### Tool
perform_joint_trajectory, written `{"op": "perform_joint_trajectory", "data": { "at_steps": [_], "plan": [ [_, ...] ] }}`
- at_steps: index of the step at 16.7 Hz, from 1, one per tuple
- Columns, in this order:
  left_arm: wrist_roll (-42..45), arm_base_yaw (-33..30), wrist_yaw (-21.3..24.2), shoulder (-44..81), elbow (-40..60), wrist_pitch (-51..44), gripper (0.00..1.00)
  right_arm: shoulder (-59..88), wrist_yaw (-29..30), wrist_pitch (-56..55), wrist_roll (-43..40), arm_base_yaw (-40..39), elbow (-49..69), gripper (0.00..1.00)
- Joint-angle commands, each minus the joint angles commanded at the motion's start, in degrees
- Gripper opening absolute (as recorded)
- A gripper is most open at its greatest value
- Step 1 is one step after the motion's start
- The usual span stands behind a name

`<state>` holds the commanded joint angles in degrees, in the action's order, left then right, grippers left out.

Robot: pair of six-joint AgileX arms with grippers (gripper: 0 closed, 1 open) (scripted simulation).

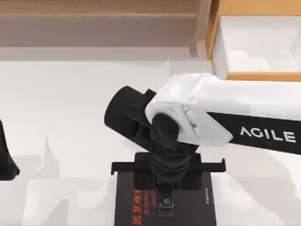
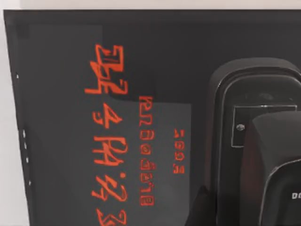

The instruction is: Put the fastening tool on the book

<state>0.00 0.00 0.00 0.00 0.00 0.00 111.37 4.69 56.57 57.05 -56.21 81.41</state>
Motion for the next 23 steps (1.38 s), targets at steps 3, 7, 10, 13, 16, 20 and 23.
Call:
{"op": "perform_joint_trajectory", "data": {
  "at_steps": [3, 7, 10, 13, 16, 20, 23],
  "plan": [
    [0.00, 0.00, 0.00, 0.00, 0.00, 0.00, 1.00, 1.21, 0.05, -3.43, -0.15, -0.02, -2.28, 0.00],
    [0.00, 0.00, 0.00, 0.00, 0.00, 0.00, 1.00, 1.45, 0.06, -4.10, -0.18, -0.02, -2.73, 0.00],
    [0.00, 0.00, 0.00, 0.00, 0.00, 0.00, 1.00, 1.45, 0.06, -4.10, -0.18, -0.02, -2.73, 0.23],
    [0.00, 0.00, 0.00, 0.00, 0.00, 0.00, 1.00, 1.45, 0.06, -4.10, -0.18, -0.02, -2.73, 0.45],
    [0.00, 0.00, 0.00, 0.00, 0.00, 0.00, 1.00, 1.45, 0.06, -4.10, -0.18, -0.02, -2.73, 0.68],
    [0.00, 0.00, 0.00, 0.00, 0.00, 0.00, 1.00, 1.45, 0.06, -4.10, -0.18, -0.02, -2.73, 0.98],
    [0.00, 0.00, 0.00, 0.00, 0.00, 0.00, 1.00, 1.45, 0.06, -4.10, -0.18, -0.02, -2.73, 1.00]
  ]
}}
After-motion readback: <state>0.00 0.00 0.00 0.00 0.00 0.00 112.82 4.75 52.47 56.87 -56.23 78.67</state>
